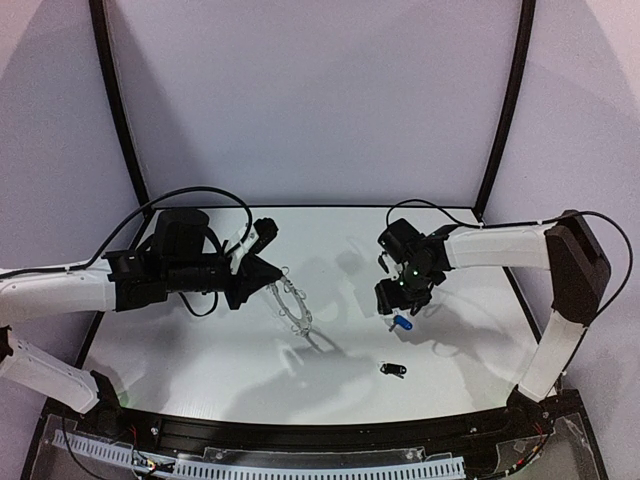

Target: Put the keys on the keyring

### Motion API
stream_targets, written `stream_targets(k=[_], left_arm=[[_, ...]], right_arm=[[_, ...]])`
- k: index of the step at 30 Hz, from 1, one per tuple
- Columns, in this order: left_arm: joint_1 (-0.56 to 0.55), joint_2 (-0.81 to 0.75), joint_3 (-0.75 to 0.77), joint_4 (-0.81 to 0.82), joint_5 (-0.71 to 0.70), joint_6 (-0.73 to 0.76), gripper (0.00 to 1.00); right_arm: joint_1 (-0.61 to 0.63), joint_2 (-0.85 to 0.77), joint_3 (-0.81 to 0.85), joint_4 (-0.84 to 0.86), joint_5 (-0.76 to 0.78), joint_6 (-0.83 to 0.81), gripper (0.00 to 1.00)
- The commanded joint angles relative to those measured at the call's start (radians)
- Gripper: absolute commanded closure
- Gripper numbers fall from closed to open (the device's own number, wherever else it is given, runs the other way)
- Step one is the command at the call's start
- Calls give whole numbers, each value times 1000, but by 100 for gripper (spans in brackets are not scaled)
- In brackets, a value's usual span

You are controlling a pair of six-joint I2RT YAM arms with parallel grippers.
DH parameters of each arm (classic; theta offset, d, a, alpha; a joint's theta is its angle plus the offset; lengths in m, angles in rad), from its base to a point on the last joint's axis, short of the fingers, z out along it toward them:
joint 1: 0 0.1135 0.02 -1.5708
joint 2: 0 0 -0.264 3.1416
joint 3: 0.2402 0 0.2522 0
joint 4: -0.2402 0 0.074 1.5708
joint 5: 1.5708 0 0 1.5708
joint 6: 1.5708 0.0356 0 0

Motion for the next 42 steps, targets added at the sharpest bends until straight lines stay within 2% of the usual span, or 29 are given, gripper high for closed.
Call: stream_targets(k=[1,7,14,24,38,42], left_arm=[[2,-22,23,-1,-9,17,99],[2,-18,24,-2,-14,12,99],[2,-22,25,-4,-23,9,99],[3,-28,19,-11,-37,9,99],[2,-35,12,-15,-38,7,99],[3,-37,11,-17,-40,6,99]], right_arm=[[-4,49,56,-55,57,35,39],[-4,81,89,-68,56,73,49],[-5,128,131,-122,109,113,53],[-4,198,210,-221,124,149,65],[-4,248,244,-247,149,172,71],[-4,260,256,-259,152,181,76]])
